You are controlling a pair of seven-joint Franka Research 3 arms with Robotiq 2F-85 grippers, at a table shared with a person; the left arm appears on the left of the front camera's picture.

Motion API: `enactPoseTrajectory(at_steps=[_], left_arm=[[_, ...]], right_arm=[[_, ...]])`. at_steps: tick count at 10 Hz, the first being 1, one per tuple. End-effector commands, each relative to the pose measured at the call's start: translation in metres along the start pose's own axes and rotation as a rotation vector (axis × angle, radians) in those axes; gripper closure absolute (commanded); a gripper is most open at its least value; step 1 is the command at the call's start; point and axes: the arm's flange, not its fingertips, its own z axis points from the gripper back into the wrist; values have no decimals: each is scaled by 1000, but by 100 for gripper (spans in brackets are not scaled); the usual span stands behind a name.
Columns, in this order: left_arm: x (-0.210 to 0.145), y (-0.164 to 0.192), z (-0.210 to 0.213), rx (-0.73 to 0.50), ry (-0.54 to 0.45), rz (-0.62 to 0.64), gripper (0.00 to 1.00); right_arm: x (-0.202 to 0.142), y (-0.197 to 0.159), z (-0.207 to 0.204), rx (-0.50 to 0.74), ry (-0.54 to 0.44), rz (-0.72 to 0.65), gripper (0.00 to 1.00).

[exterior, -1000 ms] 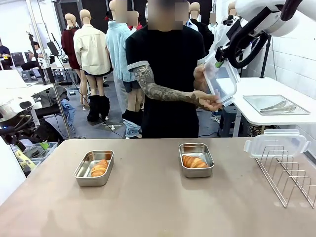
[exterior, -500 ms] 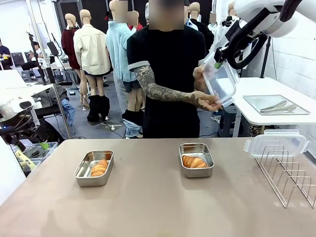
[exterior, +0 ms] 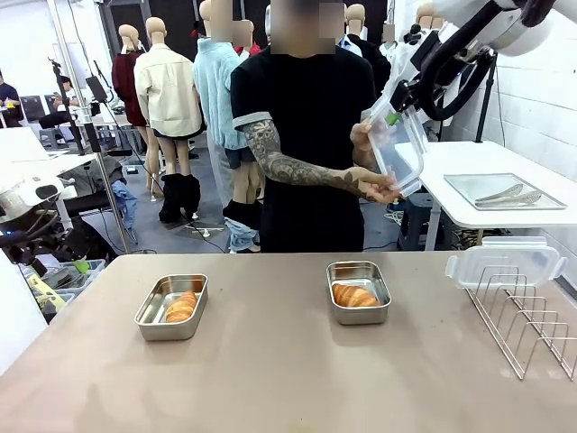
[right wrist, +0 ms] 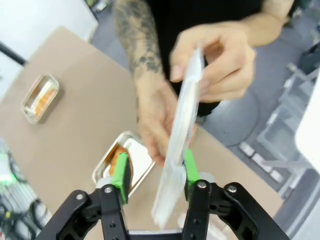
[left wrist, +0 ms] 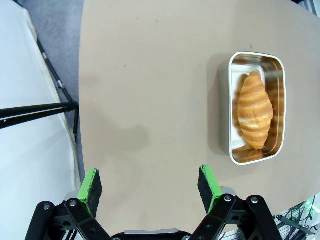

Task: Place the bread in airtight containers.
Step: Pick up one Airtight Container lid and hand it to the human.

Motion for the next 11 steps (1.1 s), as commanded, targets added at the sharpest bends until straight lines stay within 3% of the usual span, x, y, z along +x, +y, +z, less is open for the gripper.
enactPoseTrajectory(at_steps=[1, 4, 9, 10, 11], left_arm=[[-2, 0, 1, 14, -2, 12, 0], [-2, 0, 1, 14, -2, 12, 0], [-2, 0, 1, 14, -2, 12, 0], [-2, 0, 1, 14, -2, 12, 0], [-2, 0, 1, 14, -2, 12, 0]], right_arm=[[-32, 22, 19, 37, 114, 155, 0], [-87, 50, 40, 140, 426, 509, 0], [-153, 30, 40, 280, 752, 966, 0], [-159, 23, 35, 267, 776, 982, 0], [-161, 17, 31, 249, 739, 954, 0]])
